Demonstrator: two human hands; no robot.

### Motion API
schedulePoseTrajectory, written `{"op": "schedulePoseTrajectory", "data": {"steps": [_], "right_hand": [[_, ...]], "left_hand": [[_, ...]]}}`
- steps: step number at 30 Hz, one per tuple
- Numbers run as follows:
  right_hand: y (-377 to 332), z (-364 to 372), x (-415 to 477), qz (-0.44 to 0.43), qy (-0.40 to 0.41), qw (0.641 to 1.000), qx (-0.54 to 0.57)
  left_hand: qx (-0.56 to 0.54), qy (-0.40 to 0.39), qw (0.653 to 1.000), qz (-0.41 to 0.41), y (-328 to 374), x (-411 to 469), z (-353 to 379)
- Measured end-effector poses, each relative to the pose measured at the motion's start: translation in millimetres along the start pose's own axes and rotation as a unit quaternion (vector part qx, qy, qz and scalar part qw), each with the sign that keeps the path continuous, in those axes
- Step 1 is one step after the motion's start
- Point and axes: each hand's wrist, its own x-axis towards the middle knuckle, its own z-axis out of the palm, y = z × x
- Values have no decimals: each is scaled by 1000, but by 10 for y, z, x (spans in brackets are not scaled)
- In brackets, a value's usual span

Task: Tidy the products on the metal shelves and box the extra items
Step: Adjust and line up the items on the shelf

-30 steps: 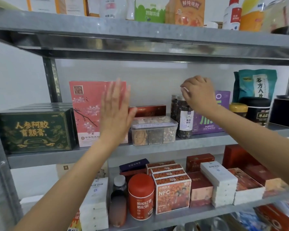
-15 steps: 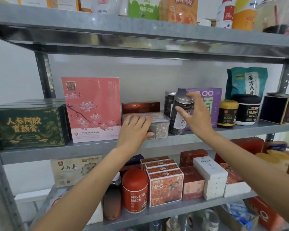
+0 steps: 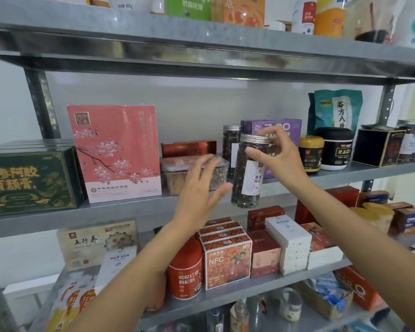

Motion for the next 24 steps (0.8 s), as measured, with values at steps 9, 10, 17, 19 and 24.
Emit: {"op": "schedulePoseTrajectory", "data": {"steps": [9, 10, 17, 19, 24], "right_hand": [[2, 141, -438, 333, -59, 917, 213], [59, 153, -489, 402, -73, 866, 288], [506, 201, -895, 555, -130, 683, 457], [549, 249, -948, 563, -117, 679, 457], [551, 211, -927, 519, -101, 758, 382]], "left_hand": [[-637, -158, 549, -517, 872, -380, 283], [-662, -161, 501, -534, 911, -414, 286], [-730, -112, 320, -593, 1007, -587, 314], [-740, -112, 306, -589, 996, -637, 331], [-687, -183, 426, -559, 828, -839, 333]]}}
